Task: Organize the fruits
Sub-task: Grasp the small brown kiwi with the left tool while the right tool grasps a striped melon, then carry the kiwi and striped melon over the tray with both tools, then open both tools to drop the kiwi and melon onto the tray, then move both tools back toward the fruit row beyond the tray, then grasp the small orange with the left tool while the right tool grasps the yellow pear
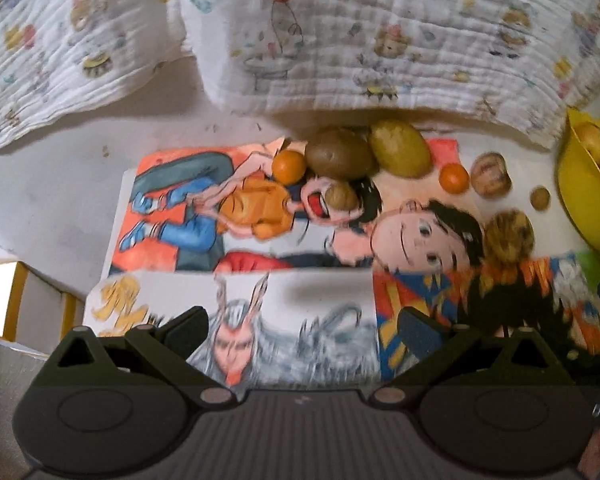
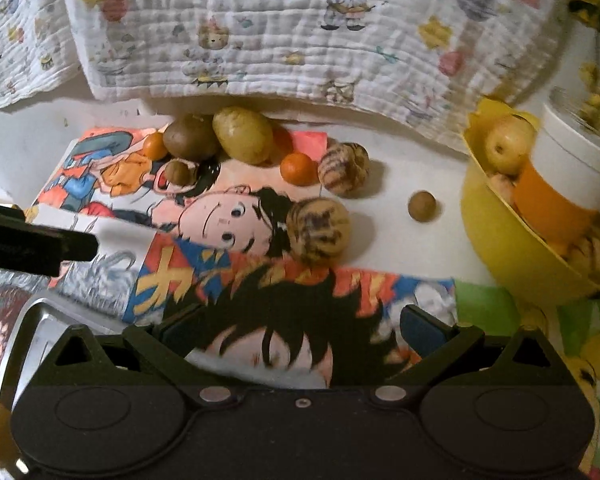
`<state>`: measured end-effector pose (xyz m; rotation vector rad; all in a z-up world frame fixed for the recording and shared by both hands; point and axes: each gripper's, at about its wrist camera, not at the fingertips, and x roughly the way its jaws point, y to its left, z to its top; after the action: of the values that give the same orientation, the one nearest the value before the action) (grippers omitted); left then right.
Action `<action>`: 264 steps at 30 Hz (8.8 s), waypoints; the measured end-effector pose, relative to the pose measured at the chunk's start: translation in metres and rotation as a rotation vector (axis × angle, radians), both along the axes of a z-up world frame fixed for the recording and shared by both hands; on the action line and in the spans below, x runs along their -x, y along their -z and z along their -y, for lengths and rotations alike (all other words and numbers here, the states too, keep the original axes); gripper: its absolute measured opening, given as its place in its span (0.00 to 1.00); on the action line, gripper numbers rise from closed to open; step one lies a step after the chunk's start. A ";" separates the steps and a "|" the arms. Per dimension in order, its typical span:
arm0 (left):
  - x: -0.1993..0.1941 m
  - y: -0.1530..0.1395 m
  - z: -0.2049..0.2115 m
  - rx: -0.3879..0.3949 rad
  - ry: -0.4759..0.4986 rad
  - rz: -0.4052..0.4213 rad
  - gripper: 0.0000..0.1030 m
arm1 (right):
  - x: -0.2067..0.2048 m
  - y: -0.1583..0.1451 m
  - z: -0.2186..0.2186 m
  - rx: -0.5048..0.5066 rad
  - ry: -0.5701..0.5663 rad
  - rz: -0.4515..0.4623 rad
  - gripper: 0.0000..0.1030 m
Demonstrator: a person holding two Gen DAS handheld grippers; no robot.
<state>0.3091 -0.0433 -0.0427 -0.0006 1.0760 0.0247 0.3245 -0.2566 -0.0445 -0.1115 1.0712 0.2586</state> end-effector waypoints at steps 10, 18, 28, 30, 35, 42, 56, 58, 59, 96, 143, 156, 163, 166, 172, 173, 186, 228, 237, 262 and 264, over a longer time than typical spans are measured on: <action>-0.057 0.030 -0.007 -0.005 -0.084 0.009 0.99 | -0.047 0.031 -0.006 -0.039 0.015 -0.021 0.97; -0.083 0.049 -0.011 0.011 -0.134 0.020 0.97 | -0.064 0.046 -0.014 -0.060 0.028 -0.024 0.90; -0.093 0.063 0.005 0.026 -0.079 0.024 0.81 | -0.074 0.058 -0.017 -0.059 0.069 -0.025 0.80; -0.095 0.064 0.006 0.033 -0.083 0.031 0.77 | -0.075 0.060 -0.020 -0.047 0.073 -0.023 0.78; -0.098 0.066 0.007 0.046 -0.093 0.047 0.68 | -0.078 0.064 -0.023 -0.020 0.089 -0.017 0.70; -0.104 0.068 0.009 0.035 -0.096 0.064 0.54 | -0.080 0.068 -0.023 -0.001 0.107 -0.015 0.61; -0.101 0.066 0.012 0.065 -0.079 0.061 0.30 | -0.082 0.066 -0.026 0.022 0.111 -0.002 0.55; -0.097 0.063 0.010 0.077 -0.073 0.053 0.30 | -0.079 0.064 -0.026 0.014 0.103 -0.001 0.54; -0.095 0.063 0.010 0.082 -0.069 0.047 0.30 | -0.077 0.062 -0.027 0.012 0.097 0.003 0.54; 0.099 0.013 -0.058 0.124 -0.055 0.023 0.30 | 0.084 -0.008 -0.083 -0.018 -0.029 -0.038 0.54; 0.120 0.032 -0.046 0.090 0.052 -0.135 0.31 | 0.102 0.009 -0.082 -0.008 -0.091 -0.119 0.55; 0.139 0.001 -0.053 0.098 0.011 -0.078 0.63 | 0.118 -0.025 -0.073 -0.031 -0.095 -0.059 0.72; 0.169 -0.019 -0.066 0.101 -0.023 -0.038 0.84 | 0.144 -0.044 -0.064 -0.045 -0.077 -0.039 0.83; 0.185 -0.025 -0.072 0.107 -0.027 -0.031 0.91 | 0.159 -0.050 -0.063 -0.050 -0.072 -0.032 0.88; 0.217 -0.030 -0.082 0.132 -0.026 -0.029 0.96 | 0.188 -0.058 -0.064 -0.061 -0.070 -0.035 0.92; 0.222 -0.031 -0.082 0.132 -0.021 -0.030 0.97 | 0.194 -0.058 -0.064 -0.060 -0.070 -0.038 0.93; 0.273 -0.027 -0.072 0.072 0.091 -0.022 0.99 | 0.240 -0.058 -0.062 0.003 -0.029 -0.068 0.99; 0.104 -0.034 -0.068 0.014 -0.004 0.024 0.99 | 0.071 -0.039 -0.021 0.019 -0.025 -0.006 0.99; 0.036 -0.017 -0.053 -0.033 0.018 0.053 0.99 | 0.014 -0.023 -0.034 0.022 -0.178 0.037 0.99; -0.084 0.034 -0.036 -0.217 0.288 0.168 0.97 | -0.122 0.029 -0.090 0.132 -0.555 0.148 0.84; -0.088 0.037 -0.035 -0.223 0.312 0.166 0.94 | -0.129 0.032 -0.092 0.136 -0.562 0.146 0.81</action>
<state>0.3966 -0.0085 -0.0798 0.3606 0.8930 -0.1343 0.4534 -0.1645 -0.0768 -0.5492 0.8939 0.6731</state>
